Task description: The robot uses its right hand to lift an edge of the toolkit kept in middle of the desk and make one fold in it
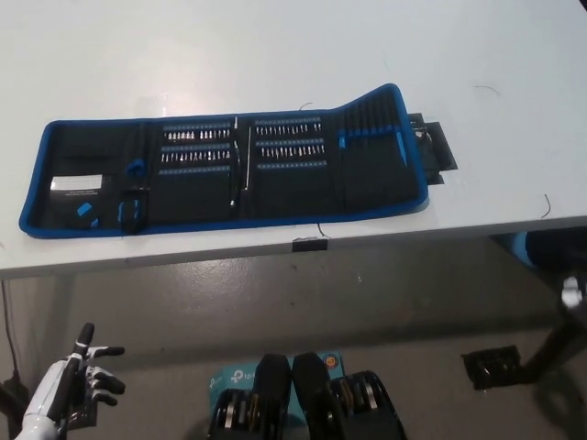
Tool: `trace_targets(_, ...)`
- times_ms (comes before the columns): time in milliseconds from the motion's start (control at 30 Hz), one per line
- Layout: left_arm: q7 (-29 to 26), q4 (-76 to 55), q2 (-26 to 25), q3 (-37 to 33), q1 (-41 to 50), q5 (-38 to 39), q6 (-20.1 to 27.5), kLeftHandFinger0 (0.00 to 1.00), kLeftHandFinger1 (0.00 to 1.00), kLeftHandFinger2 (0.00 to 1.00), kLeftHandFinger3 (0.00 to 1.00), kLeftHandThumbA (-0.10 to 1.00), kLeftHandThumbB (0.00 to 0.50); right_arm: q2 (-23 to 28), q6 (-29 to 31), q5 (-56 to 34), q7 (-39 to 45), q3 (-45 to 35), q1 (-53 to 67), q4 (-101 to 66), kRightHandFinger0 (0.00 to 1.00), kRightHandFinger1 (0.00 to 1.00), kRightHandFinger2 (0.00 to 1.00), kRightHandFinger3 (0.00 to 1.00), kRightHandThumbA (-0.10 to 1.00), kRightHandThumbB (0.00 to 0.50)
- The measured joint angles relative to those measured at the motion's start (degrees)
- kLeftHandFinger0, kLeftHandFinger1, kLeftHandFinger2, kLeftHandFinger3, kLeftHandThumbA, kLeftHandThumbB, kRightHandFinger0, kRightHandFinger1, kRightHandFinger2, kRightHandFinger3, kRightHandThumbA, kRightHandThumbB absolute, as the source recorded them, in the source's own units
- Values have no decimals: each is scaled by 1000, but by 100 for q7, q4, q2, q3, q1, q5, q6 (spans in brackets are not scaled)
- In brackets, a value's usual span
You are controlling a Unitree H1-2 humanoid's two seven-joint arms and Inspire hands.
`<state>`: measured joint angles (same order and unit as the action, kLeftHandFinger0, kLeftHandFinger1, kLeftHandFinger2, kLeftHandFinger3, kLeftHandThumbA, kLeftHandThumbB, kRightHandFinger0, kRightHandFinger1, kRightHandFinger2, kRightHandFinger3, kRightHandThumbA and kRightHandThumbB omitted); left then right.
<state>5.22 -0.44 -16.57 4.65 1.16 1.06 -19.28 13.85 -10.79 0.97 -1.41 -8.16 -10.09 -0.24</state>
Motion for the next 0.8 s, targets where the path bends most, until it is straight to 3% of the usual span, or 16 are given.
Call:
trace_targets(67,2,-1,-1,1,0,3,-3,454,446,346,643,1000,500,91,-89,-17,118,70,-229,-298,107,178,327,639,230,186)
trace_targets(133,4,-1,-3,3,0,7,-7,440,429,330,628,1000,500,163,-243,-50,220,144,-532,-637,13,91,260,568,191,202)
trace_targets(200,5,-1,-2,2,1,12,-8,427,410,317,604,1000,500,192,-365,-97,304,200,-883,-859,0,39,204,495,204,214)
trace_targets(333,4,-9,-1,8,9,17,-14,453,436,329,609,1000,500,179,-601,-202,435,301,-1463,-1054,0,0,167,507,202,231)
trace_targets(433,3,-19,-1,25,10,24,-25,449,434,335,612,1000,500,149,-708,-224,485,374,-1754,-1022,0,0,190,568,209,231)
trace_targets(533,3,-18,-1,28,10,25,-29,435,421,339,606,1000,500,103,-741,-219,518,450,-1949,-768,102,159,343,611,189,227)
trace_targets(567,3,-18,-1,28,9,25,-29,436,421,339,608,1000,500,75,-762,-214,517,463,-1991,-619,104,163,346,612,188,228)
trace_targets(600,3,-17,0,26,6,25,-29,453,441,353,617,1000,500,29,-808,-207,513,470,-2032,-471,236,321,461,666,168,225)
trace_targets(633,3,-18,0,26,5,25,-28,456,443,355,617,1000,500,-36,-836,-205,499,473,-2069,-290,251,340,470,676,165,224)
trace_targets(667,3,-18,0,26,6,25,-28,448,438,348,622,1000,500,-94,-860,-205,488,468,-2095,-127,290,375,493,720,203,263)
trace_targets(700,3,-18,2,25,6,26,-27,450,440,356,630,1000,500,-175,-899,-208,458,462,-2117,56,290,371,488,730,198,269)
trace_targets(733,3,-17,2,24,7,26,-26,449,440,356,630,1000,500,-243,-947,-212,437,439,-2132,189,311,395,519,773,192,263)
trace_targets(800,2,-18,6,26,11,26,-26,435,434,355,624,1000,500,-402,-1033,-216,387,391,-2140,454,469,570,685,905,254,265)
